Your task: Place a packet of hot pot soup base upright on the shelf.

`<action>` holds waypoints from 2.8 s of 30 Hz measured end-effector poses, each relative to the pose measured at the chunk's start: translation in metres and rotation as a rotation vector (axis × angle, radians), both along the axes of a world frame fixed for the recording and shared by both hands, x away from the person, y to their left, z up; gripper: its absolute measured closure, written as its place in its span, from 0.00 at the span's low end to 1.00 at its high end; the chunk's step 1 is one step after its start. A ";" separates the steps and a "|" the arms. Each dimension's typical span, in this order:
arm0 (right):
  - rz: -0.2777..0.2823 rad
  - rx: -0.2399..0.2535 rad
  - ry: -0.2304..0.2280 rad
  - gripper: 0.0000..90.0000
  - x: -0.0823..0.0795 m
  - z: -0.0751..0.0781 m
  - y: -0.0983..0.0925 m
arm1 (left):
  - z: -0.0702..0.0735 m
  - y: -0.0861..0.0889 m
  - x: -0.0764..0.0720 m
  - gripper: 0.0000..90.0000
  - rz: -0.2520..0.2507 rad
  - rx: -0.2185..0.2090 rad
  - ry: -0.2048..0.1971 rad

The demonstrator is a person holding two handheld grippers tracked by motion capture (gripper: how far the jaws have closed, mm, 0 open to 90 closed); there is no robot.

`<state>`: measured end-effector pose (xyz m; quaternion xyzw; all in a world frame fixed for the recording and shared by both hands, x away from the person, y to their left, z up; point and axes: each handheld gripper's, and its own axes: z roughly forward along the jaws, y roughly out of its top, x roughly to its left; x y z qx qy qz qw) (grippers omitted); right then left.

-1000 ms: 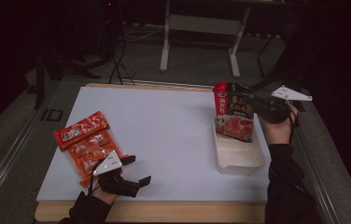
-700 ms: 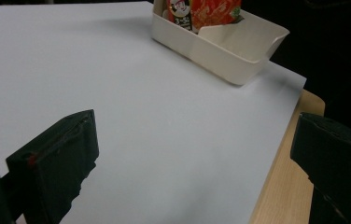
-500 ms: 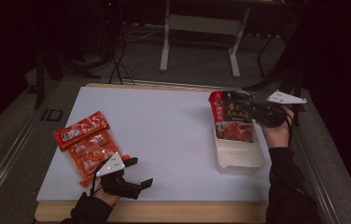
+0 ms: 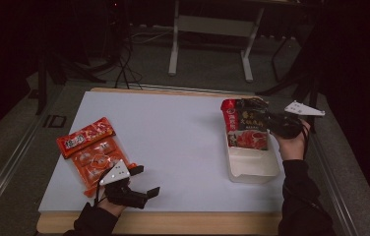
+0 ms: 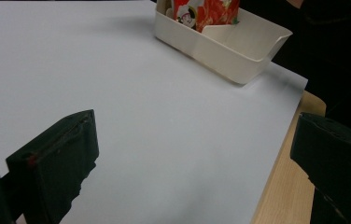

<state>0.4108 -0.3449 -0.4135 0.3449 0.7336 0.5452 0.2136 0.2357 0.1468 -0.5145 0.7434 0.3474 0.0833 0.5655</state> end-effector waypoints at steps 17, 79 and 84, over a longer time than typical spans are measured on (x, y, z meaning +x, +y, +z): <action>-0.073 0.072 0.019 0.58 -0.017 0.000 -0.025 | 0.001 -0.001 0.001 0.02 0.005 0.006 -0.002; 0.236 0.044 -0.005 0.18 -0.151 -0.007 0.074 | 0.038 0.150 0.025 0.65 0.482 0.171 0.018; 0.236 0.043 0.000 0.18 -0.153 -0.012 0.074 | 0.023 0.164 0.030 0.81 0.565 0.199 0.069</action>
